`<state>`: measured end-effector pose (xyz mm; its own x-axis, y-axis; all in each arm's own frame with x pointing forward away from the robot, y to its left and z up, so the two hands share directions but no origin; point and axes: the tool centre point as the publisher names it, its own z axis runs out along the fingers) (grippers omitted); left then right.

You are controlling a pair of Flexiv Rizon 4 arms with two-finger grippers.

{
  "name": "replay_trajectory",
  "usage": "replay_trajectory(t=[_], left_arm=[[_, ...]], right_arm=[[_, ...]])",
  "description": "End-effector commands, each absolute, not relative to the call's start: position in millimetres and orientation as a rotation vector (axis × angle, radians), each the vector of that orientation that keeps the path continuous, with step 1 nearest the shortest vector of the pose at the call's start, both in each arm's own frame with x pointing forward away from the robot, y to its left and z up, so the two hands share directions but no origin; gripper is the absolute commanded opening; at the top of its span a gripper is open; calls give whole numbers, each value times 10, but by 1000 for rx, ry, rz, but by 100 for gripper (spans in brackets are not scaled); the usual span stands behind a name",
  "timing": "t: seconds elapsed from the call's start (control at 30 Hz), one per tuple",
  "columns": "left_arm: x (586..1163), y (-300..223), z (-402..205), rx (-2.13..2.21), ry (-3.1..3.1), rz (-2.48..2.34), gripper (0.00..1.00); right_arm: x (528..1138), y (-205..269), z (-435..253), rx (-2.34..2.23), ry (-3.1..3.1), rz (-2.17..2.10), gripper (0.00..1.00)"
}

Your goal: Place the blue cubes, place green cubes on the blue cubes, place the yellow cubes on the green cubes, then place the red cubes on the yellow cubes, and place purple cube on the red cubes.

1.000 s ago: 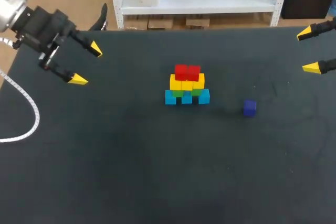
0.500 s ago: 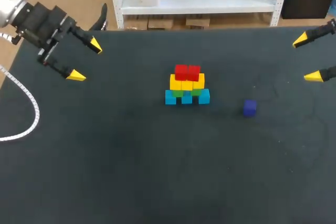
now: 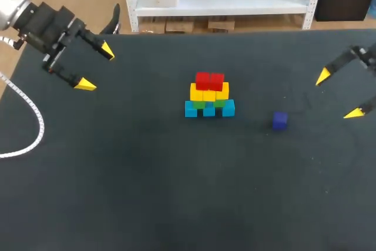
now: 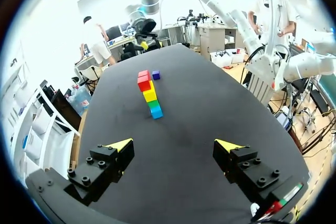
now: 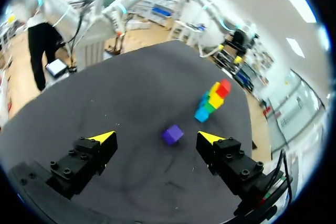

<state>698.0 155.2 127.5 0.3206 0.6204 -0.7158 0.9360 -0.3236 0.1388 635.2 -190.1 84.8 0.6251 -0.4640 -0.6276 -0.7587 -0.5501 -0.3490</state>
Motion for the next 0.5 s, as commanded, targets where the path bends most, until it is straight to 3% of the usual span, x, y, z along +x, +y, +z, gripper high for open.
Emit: replay_trajectory(t=[0.03,0.5], left_arm=[[6999,1558,1274,2050,1365,-760,100],[6999,1558,1274,2050,1365,-760,100]], right_arm=[[6565,-1752,713,-2716,396,709,100],[6620,-1438,438,-2952,137,607,100]])
